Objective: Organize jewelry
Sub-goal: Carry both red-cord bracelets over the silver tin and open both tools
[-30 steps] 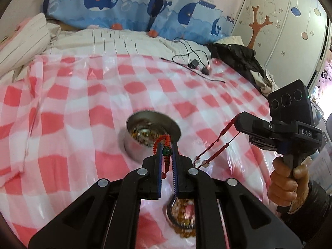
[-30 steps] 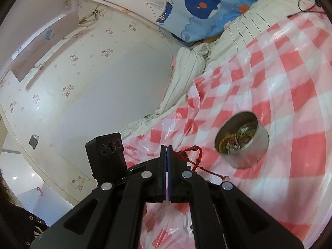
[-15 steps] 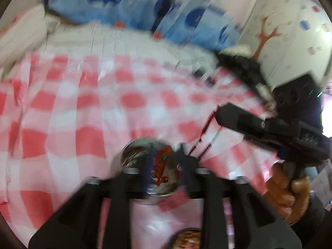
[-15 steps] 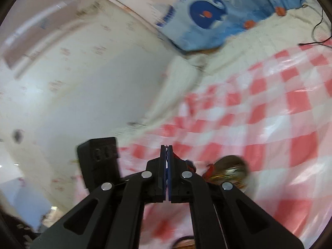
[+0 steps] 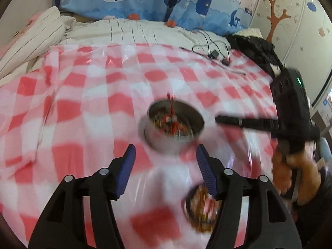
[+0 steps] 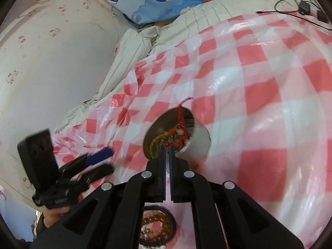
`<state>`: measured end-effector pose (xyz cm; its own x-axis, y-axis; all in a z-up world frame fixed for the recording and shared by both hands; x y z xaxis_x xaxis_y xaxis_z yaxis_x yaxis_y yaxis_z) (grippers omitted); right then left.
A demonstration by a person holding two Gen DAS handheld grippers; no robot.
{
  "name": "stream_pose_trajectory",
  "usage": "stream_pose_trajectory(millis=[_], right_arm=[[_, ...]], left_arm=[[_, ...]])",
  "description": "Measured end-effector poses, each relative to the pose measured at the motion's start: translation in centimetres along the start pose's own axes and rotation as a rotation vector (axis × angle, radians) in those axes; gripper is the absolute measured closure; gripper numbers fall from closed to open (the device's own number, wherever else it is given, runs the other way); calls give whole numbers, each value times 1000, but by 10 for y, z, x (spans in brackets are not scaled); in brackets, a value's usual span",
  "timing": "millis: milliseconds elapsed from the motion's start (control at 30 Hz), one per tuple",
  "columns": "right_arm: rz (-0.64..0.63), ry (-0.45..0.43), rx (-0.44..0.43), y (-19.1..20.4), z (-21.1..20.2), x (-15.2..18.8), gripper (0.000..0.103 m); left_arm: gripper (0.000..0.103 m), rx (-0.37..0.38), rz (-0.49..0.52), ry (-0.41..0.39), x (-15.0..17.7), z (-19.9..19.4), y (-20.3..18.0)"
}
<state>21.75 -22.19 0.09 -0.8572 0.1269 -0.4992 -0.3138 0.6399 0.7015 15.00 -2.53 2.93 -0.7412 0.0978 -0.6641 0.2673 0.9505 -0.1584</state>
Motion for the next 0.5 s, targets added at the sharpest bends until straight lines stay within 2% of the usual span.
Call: stream_pose_trajectory(millis=[67,133,233,333,367,433,467,500], right_arm=[[2,-39,13,-4,5,-18,49],[-6,-29,47,-8,21,-36,49],[30,33,64,-23,57,-54,49],[96,74,27,-39,90,-64,49],[109,72,1,-40,95,-66,52],[94,47,-46,-34,98,-69,68],[63,28,-56,-27,95,-70,85],[36,13,-63,-21,91,-70,94]], left_arm=[[42,4,-2,8,17,-7,1],[40,6,-21,5,27,-10,7],[39,8,-60,18,34,-4,19],[39,15,-71,8,29,-5,22],[39,15,-60,-6,27,-8,21],[39,15,-50,-18,25,-11,20],[39,18,-52,-19,25,-12,19],[39,23,-56,-19,24,-11,19]])
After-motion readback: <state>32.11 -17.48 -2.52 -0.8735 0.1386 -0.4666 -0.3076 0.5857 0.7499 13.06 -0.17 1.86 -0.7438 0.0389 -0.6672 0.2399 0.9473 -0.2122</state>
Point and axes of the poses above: each gripper's, at about its wrist camera, not at the fingertips, and z roughly the way its jaws point, y to its left, x to its underside, the point moved 6 cm from there along z, roughly the way its jaws point, and after that the axes turned 4 degrees about -x, right-handed, at the moved point
